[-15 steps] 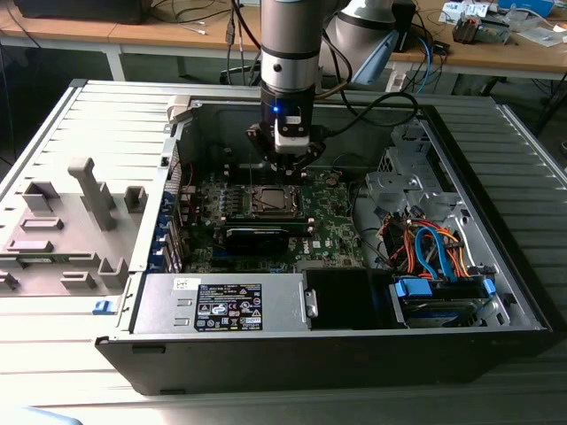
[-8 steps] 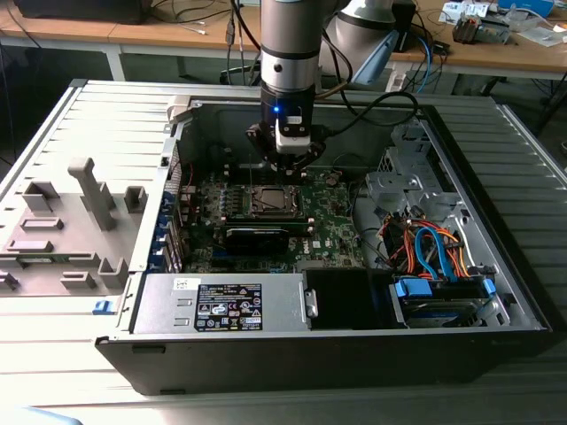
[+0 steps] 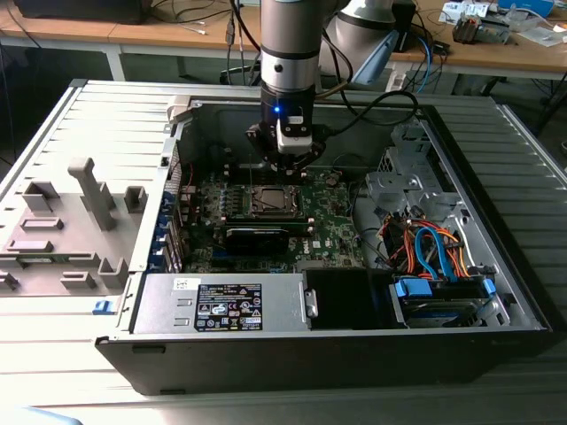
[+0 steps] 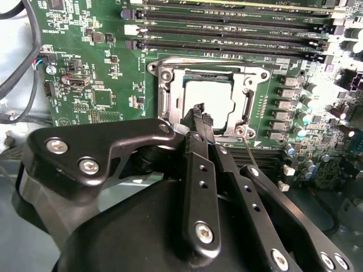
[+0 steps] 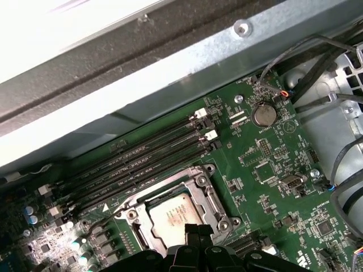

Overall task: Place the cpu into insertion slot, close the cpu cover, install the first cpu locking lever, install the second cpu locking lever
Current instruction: 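Install the first cpu locking lever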

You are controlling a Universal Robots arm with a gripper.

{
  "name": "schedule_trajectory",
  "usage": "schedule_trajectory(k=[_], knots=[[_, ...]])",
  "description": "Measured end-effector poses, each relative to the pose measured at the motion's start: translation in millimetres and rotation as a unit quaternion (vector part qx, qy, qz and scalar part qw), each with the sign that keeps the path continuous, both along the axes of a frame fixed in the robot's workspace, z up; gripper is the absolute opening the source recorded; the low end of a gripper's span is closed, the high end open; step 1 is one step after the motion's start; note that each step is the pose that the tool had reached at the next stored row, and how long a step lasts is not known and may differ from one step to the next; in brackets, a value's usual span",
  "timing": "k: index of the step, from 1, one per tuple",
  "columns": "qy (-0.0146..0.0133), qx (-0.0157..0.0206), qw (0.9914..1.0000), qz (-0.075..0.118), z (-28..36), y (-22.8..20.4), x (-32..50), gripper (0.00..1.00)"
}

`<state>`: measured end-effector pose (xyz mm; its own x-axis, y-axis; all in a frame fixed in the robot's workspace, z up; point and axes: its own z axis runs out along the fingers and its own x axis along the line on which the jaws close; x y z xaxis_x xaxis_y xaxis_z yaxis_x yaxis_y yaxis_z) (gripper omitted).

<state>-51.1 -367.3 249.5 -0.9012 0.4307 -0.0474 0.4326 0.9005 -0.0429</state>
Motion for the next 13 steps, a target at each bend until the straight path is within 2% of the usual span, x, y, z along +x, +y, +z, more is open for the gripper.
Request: schedule_trajectory(k=[13], knots=[[0.0000,0.0000,0.99989,0.015,0.0,0.0,0.0,0.11]])
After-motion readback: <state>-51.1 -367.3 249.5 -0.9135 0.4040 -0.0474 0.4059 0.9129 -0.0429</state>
